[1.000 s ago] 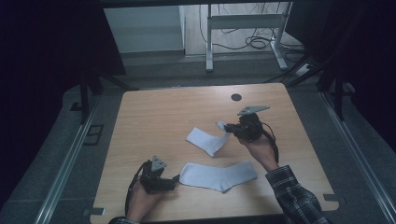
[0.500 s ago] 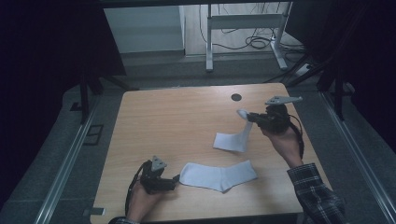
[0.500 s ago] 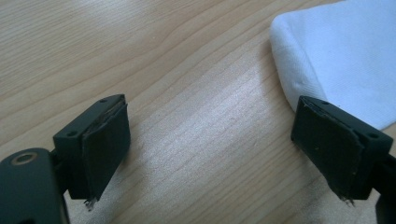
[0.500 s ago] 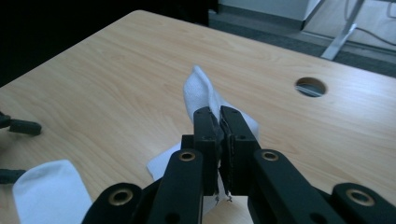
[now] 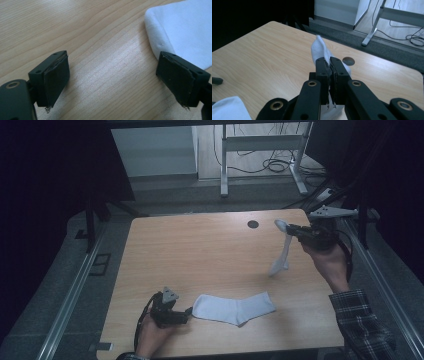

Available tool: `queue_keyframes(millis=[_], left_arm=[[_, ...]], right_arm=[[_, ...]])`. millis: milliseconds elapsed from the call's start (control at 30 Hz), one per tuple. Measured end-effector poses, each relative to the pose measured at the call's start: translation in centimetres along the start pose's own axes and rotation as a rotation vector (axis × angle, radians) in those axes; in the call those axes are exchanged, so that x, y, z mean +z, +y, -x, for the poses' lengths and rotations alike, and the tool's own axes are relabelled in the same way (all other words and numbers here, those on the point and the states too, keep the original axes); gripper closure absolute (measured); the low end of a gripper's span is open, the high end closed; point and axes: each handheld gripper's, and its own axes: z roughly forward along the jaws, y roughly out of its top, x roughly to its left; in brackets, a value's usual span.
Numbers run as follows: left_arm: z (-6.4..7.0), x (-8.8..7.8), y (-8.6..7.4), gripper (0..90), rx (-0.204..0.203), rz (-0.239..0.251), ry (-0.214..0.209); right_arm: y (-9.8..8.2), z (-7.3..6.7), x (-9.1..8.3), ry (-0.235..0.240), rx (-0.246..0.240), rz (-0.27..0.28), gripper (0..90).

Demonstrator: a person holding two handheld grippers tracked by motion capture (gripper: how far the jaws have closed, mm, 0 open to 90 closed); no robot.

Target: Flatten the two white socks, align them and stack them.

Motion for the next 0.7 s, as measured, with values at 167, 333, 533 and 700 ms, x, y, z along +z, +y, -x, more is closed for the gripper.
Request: queue_keyframes(millis=[167,333,533,700], left_arm=[[0.0,0.0,0.0,11.6,0.0,0.0,0.0],[0.0,0.0,0.0,11.6,0.003,-0.003,0.0],[0.0,0.0,0.0,11.6,0.001,-0.005,0.0],[0.0,0.0,0.0,11.5,0.0,-0.005,0.001]], right_arm=[[0.4,-1.6,1.4,0.021,-0.038,-0.02,85.6],[-1.0,-3.5,4.9,0.076,-0.048,-0.062,85.6],[-3.0,-6.3,9.2,0.14,-0.065,-0.125,85.5],[-4.5,-8.4,11.9,0.185,-0.073,-0.161,85.4]])
